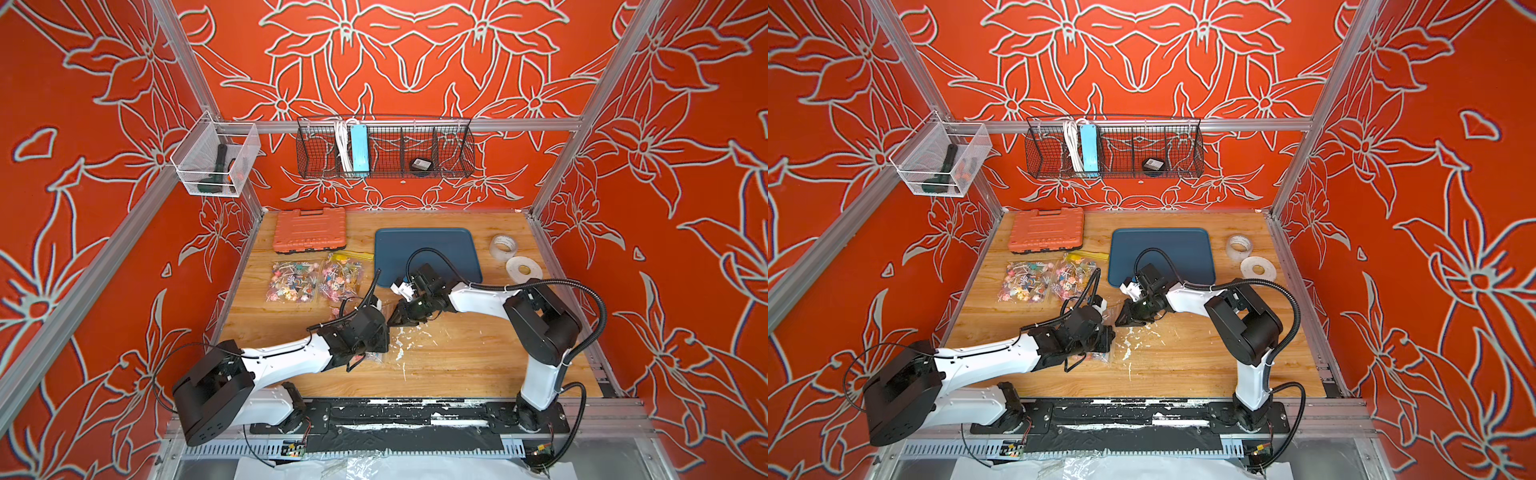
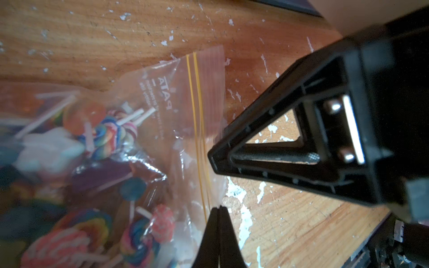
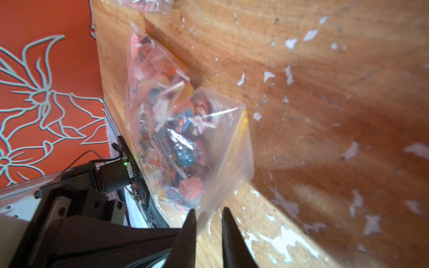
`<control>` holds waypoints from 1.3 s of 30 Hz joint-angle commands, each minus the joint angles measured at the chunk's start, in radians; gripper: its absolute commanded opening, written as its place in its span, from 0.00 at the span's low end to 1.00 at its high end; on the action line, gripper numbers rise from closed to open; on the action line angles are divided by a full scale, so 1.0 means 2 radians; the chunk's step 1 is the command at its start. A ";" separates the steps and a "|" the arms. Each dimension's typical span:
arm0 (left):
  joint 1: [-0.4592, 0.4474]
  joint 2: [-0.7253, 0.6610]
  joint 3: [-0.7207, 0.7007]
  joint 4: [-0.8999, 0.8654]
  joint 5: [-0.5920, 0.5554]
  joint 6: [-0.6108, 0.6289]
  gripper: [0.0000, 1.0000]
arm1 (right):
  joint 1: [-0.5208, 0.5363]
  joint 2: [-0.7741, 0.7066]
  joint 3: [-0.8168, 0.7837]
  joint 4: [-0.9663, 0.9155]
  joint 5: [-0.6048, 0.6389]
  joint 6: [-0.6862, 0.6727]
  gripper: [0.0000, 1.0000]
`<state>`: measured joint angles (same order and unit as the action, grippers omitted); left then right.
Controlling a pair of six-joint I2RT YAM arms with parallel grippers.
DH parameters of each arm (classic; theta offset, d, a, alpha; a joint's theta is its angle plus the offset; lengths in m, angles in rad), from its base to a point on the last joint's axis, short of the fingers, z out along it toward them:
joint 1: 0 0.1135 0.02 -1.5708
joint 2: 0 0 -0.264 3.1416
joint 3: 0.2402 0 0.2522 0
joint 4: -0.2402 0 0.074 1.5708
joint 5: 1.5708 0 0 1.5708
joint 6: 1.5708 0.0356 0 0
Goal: Pour candies out of the ziploc bag
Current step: Open the ziploc bag at the center of the board.
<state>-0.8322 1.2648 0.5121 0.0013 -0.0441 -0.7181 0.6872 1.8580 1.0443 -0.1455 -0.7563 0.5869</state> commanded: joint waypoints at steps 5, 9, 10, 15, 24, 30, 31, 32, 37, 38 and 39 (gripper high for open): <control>0.002 -0.010 -0.004 -0.001 -0.007 0.002 0.00 | 0.004 0.007 0.002 -0.007 0.007 -0.003 0.13; 0.002 -0.010 -0.004 -0.001 -0.007 0.002 0.00 | 0.004 0.008 0.007 -0.007 0.002 -0.003 0.02; 0.002 -0.010 -0.004 -0.001 -0.008 0.002 0.07 | 0.005 0.007 0.008 -0.008 0.001 -0.003 0.00; 0.003 -0.010 -0.005 -0.002 -0.012 0.003 0.36 | 0.005 0.001 0.006 -0.010 0.000 -0.007 0.00; 0.010 0.008 0.008 -0.008 -0.018 0.014 0.44 | 0.005 -0.003 -0.001 -0.007 -0.005 -0.006 0.00; 0.014 0.011 0.007 0.000 -0.014 0.017 0.36 | 0.005 -0.004 -0.003 -0.007 -0.005 -0.007 0.00; 0.014 0.011 0.007 0.002 -0.012 0.017 0.36 | 0.005 -0.005 -0.004 -0.008 -0.005 -0.007 0.00; 0.014 0.012 0.006 0.003 -0.010 0.018 0.36 | 0.005 -0.005 -0.004 -0.008 -0.005 -0.007 0.00; 0.014 0.018 0.005 0.011 -0.003 0.019 0.35 | 0.006 -0.007 -0.004 -0.009 -0.005 -0.007 0.00; 0.014 0.021 0.005 0.011 -0.003 0.020 0.35 | 0.006 -0.008 -0.004 -0.009 -0.005 -0.007 0.00; 0.014 0.022 0.005 0.012 -0.003 0.020 0.34 | 0.006 -0.008 -0.004 -0.009 -0.005 -0.007 0.00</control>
<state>-0.8104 1.2915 0.5106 0.0124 -0.0574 -0.6945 0.6903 1.8580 1.0466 -0.1455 -0.7593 0.5842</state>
